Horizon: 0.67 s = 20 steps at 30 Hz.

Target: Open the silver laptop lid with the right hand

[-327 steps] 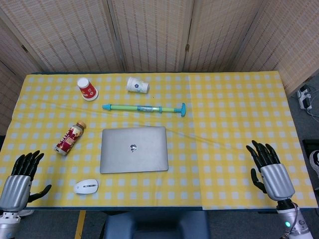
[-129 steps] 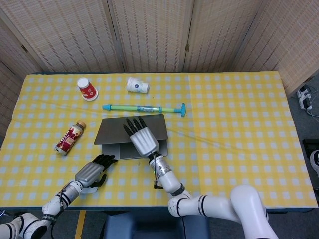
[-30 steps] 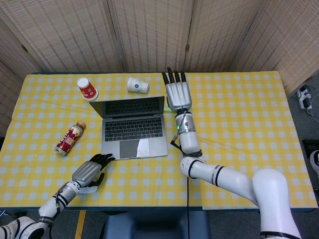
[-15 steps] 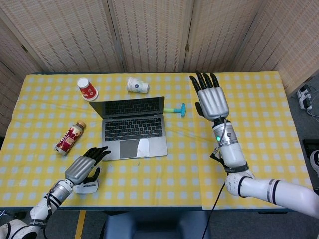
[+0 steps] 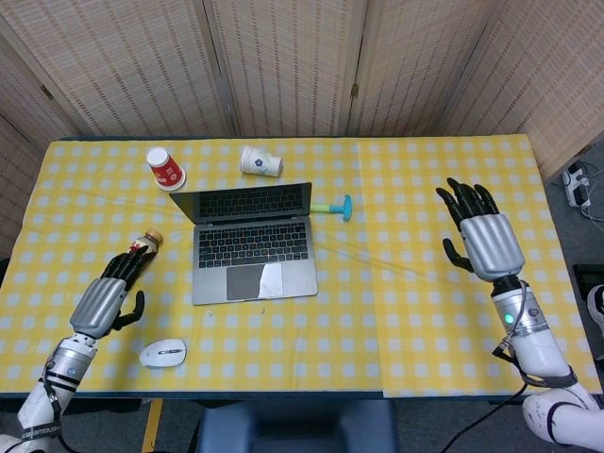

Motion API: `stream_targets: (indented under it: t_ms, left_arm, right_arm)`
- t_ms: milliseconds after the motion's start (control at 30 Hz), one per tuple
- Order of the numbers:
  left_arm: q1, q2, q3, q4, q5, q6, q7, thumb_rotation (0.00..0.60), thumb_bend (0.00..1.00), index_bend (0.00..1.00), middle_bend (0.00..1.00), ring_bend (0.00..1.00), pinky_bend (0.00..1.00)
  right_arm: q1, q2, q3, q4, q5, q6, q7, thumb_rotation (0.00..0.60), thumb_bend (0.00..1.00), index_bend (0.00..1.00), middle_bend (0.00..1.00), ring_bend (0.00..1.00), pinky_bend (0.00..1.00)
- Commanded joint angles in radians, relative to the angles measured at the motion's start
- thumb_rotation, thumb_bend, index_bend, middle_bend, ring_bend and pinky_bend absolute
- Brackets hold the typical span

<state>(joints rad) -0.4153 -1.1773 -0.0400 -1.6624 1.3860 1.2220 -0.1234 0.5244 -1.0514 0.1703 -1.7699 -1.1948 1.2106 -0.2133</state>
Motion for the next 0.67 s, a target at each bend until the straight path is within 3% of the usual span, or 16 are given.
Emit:
stream_targets:
  t_ms: [33, 333, 667]
  left_arm:
    - [0.056, 0.028, -0.019, -0.012, -0.025, 0.076, 0.007, 0.6, 0.77, 0.06, 0.05, 0.01, 0.0]
    - [0.189, 0.035, 0.004, -0.014, 0.012, 0.265, 0.045, 0.6, 0.77, 0.07, 0.06, 0.02, 0.0]
    - [0.302, -0.008, 0.047, 0.0, 0.098, 0.408, 0.08, 0.6, 0.76, 0.08, 0.07, 0.03, 0.0]
  right_arm:
    - [-0.117, 0.027, -0.085, 0.061, -0.133, 0.086, 0.157, 0.6, 0.48, 0.0, 0.0, 0.04, 0.0]
    - [-0.267, -0.014, -0.174, 0.188, -0.273, 0.215, 0.38, 0.6, 0.48, 0.0, 0.02, 0.05, 0.0]
    - [-0.369, -0.087, -0.192, 0.279, -0.315, 0.316, 0.45, 0.6, 0.48, 0.0, 0.03, 0.05, 0.0]
